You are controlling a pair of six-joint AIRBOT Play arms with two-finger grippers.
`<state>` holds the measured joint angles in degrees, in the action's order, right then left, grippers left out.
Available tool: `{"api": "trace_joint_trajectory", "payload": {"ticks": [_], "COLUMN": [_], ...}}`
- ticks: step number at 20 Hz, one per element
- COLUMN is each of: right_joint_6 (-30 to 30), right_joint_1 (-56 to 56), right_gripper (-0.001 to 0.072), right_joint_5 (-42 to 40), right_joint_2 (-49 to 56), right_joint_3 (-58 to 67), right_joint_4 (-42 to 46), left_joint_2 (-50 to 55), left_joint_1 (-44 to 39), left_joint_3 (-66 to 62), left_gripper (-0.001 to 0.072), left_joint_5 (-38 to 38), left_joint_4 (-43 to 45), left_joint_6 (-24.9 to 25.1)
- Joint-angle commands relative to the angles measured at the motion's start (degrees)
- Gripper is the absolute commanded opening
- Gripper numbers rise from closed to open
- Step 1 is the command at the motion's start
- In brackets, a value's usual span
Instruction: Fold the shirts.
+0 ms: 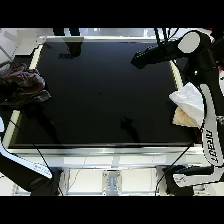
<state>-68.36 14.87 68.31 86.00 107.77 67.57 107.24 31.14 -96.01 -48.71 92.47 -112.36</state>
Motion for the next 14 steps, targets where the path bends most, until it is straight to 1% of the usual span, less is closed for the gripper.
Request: {"api": "trace_joint_trajectory", "payload": {"ticks": [1, 2, 3, 4, 5, 7, 10, 11, 12, 14], "right_joint_6": [-0.1, -0.1, -0.1, -0.1, -0.1, 0.0, 0.0, 0.0, 0.0, 0.0], "right_joint_1": [0.0, 0.0, 0.0, 0.0, 0.0, 0.0, 0.0, 0.0, 0.0, 0.0], "right_gripper": [0.0414, 0.0413, 0.0412, 0.041, 0.0409, 0.0409, 0.0409, 0.041, 0.0409, 0.041], "right_joint_5": [-0.4, -0.4, -0.4, -0.4, -0.4, -0.4, -0.5, -1.2, -2.6, -6.1], "right_joint_2": [0.0, 0.0, 0.0, 0.0, 0.0, 0.0, 0.0, 0.0, 0.0, 0.0], "right_joint_3": [0.0, 0.0, 0.0, 0.0, 0.0, 0.0, 0.0, 0.0, 0.0, 0.0], "right_joint_4": [-1.4, -1.4, -1.4, -1.4, -1.4, -1.3, -1.1, -1.1, -1.2, -1.4], "left_joint_2": [2.8, 3.1, 3.3, 3.2, 2.7, 0.8, -5.3, -8.0, -10.6, -16.1], "left_joint_1": [1.4, 1.4, 1.4, 1.4, 1.3, 1.0, 0.1, -0.6, -1.6, -4.4], "left_joint_3": [0.0, 0.0, 0.0, 0.0, 0.0, 0.0, 0.0, 0.0, 0.0, 0.0], "left_gripper": [0.0542, 0.0498, 0.0294, 0.0011, 0.0012, 0.0012, 0.0013, 0.0012, 0.0012, 0.0012], "left_joint_5": [12.1, 14.1, 14.8, 14.8, 14.3, 13.6, 13.5, 13.0, 12.2, 7.8], "left_joint_4": [-9.9, -12.2, -14.4, -16.4, -18.4, -24.4, -34.3, -36.9, -39.1, -44.2], "left_joint_6": [-1.9, -0.9, -0.6, -0.4, 1.9, 8.5, 19.3, 22.3, 24.8, 31.0]}}
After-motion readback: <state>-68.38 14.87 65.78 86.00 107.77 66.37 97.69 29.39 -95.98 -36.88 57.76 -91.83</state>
